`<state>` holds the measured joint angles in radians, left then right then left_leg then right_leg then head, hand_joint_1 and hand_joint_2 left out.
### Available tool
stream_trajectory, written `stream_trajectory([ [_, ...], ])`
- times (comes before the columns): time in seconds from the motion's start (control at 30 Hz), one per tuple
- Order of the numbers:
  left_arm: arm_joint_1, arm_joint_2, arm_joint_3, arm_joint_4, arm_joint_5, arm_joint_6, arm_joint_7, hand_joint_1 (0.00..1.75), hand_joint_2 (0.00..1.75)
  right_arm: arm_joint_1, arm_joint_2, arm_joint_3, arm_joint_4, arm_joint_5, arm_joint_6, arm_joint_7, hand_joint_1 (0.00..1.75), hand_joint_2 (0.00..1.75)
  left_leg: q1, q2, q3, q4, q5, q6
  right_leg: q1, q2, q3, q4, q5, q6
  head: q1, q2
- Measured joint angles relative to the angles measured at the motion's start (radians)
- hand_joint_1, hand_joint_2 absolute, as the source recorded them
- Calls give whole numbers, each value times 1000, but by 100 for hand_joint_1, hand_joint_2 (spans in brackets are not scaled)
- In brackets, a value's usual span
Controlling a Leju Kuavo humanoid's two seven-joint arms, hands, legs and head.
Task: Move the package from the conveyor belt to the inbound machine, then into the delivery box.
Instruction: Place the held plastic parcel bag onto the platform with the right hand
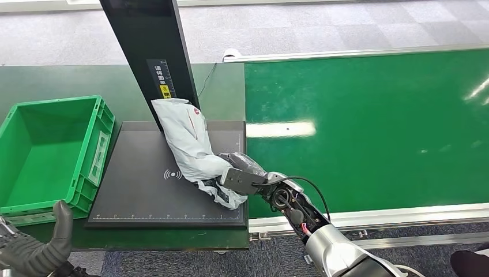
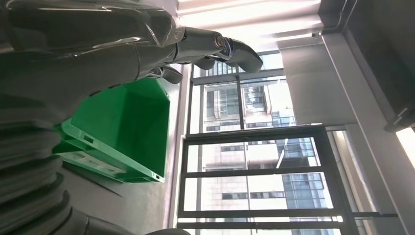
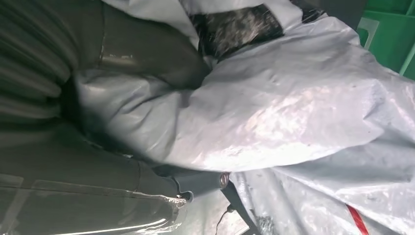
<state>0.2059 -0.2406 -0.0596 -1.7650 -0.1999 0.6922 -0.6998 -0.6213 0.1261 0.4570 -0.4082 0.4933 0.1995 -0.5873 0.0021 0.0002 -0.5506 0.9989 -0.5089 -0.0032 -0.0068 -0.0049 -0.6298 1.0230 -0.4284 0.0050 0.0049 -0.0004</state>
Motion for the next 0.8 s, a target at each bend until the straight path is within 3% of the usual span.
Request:
stream_trajectory([
  [0.5,-1,15,-39,20,2,0,0,0,175,22,10,-51,-28,-58,-56,-87,0,175,0,0,0,0,0,0,0,0,0,0,0,0,0,0],
  [0.8,-9,21,-56,50,-27,-2,0,0,175,102,4,-74,-215,-250,-121,-112,0,175,0,0,0,0,0,0,0,0,0,0,0,0,0,0],
])
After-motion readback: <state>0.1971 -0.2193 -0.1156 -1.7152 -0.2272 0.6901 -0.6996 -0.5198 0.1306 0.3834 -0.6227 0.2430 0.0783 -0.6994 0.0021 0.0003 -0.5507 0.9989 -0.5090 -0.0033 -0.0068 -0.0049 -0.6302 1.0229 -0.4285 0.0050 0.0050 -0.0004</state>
